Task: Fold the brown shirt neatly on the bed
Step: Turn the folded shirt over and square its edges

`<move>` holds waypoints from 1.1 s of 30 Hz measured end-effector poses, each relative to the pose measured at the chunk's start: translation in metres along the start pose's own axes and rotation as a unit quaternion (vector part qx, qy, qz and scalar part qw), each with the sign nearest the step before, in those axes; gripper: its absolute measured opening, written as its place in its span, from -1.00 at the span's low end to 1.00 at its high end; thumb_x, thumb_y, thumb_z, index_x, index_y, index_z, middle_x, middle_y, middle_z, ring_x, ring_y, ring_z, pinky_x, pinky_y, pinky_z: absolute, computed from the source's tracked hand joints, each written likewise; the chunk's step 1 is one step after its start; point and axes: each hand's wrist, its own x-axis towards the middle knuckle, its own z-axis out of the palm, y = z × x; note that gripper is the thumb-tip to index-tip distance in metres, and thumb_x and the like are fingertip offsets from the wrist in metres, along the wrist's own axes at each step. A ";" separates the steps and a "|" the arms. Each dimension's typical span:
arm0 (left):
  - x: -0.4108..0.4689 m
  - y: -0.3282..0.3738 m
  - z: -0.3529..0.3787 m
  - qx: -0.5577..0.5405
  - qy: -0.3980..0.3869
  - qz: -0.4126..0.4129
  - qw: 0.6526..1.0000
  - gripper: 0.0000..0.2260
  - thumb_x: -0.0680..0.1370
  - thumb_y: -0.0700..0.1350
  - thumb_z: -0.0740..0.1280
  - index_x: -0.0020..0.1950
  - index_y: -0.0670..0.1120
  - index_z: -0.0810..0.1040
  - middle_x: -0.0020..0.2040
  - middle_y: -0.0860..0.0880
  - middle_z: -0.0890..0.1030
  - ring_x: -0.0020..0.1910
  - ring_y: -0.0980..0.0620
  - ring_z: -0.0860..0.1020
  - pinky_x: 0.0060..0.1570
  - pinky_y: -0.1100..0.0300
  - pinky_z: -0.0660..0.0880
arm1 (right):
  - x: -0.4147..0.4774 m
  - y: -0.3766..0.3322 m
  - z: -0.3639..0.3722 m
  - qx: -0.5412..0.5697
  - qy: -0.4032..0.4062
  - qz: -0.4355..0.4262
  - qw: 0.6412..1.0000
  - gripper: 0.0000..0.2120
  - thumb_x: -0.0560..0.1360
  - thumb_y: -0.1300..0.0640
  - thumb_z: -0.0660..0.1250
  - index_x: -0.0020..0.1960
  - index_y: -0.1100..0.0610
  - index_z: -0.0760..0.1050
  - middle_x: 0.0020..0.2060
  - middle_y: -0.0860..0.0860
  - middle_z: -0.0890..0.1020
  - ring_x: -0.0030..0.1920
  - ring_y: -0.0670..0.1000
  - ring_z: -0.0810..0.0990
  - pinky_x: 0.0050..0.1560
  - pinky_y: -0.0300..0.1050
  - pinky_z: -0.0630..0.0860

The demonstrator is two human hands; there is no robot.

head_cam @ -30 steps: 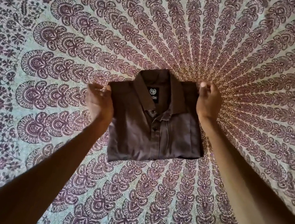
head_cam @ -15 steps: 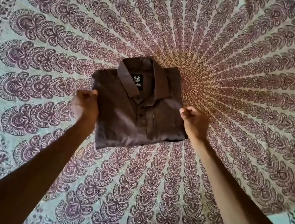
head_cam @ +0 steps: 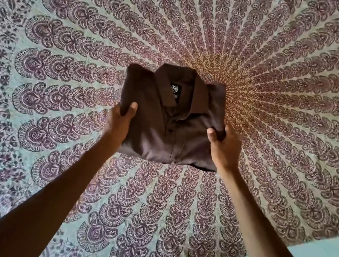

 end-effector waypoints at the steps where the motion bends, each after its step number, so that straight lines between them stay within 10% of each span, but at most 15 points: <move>1: -0.001 0.000 0.001 0.009 -0.003 0.016 1.000 -0.61 0.57 0.10 0.28 0.18 -0.21 0.51 -0.01 -0.11 0.56 -0.04 -0.04 0.52 -0.07 0.12 0.44 | -0.010 0.005 -0.001 0.000 0.019 0.003 1.000 -0.78 0.50 0.05 0.40 -0.04 0.22 0.52 -0.25 -0.01 0.56 -0.27 -0.02 0.49 -0.37 -0.33 0.26; 9: -0.008 -0.016 -0.004 0.119 0.133 -0.006 0.984 -0.78 0.60 -0.11 0.23 0.13 -0.19 0.57 0.02 -0.11 0.62 -0.01 -0.10 0.58 -0.07 0.11 0.45 | -0.042 0.046 -0.012 0.019 0.057 0.085 0.995 -0.84 0.58 0.14 0.31 -0.02 0.21 0.61 -0.17 0.10 0.70 -0.34 -0.14 0.57 -0.41 -0.35 0.48; 13: 0.002 -0.026 -0.016 0.152 0.018 -0.098 0.983 -0.80 0.53 -0.18 0.28 0.08 -0.17 0.63 0.04 -0.19 0.66 -0.03 -0.16 0.63 -0.04 0.09 0.56 | -0.042 0.059 -0.020 0.046 -0.036 0.136 0.989 -0.90 0.50 0.23 0.40 -0.01 0.12 0.64 -0.16 0.04 0.72 -0.20 0.05 0.71 -0.20 0.12 0.66; 17: 0.007 -0.023 -0.032 0.084 -0.108 -0.143 0.980 -0.81 0.57 -0.31 0.23 -0.21 -0.14 0.51 -0.27 -0.07 0.67 -0.56 0.17 0.57 -0.51 0.32 0.54 | -0.042 0.055 -0.026 0.050 -0.072 0.139 0.986 -0.83 0.39 0.34 0.47 -0.13 0.10 0.63 -0.16 0.06 0.72 -0.19 0.05 0.71 -0.15 0.14 0.66; 22: 0.006 -0.018 -0.048 0.127 -0.235 -0.147 0.952 -0.85 0.51 -0.39 0.31 -0.18 -0.17 0.52 -0.51 -0.02 0.61 -0.58 0.16 0.57 -0.50 0.33 0.55 | -0.041 0.048 -0.035 0.018 -0.116 0.142 0.983 -0.81 0.38 0.36 0.48 -0.06 0.17 0.61 -0.15 0.07 0.70 -0.25 0.02 0.69 -0.24 -0.02 0.67; 24: 0.007 -0.017 -0.049 0.175 -0.255 -0.141 0.940 -0.85 0.49 -0.43 0.32 -0.13 -0.19 0.54 -0.36 -0.13 0.62 -0.58 0.14 0.57 -0.47 0.31 0.57 | -0.039 0.045 -0.038 -0.003 -0.155 0.158 0.975 -0.76 0.36 0.39 0.47 -0.01 0.21 0.60 -0.20 0.02 0.66 -0.28 -0.04 0.65 -0.34 -0.24 0.62; 33: 0.010 -0.024 -0.060 0.167 -0.258 -0.085 0.948 -0.73 0.45 -0.51 0.24 -0.19 -0.17 0.58 -0.52 -0.01 0.60 -0.55 0.11 0.57 -0.45 0.28 0.58 | -0.036 0.040 -0.022 0.130 -0.101 0.257 0.952 -0.74 0.40 0.48 0.35 -0.13 0.14 0.60 -0.12 0.15 0.70 -0.16 0.16 0.71 -0.11 0.13 0.66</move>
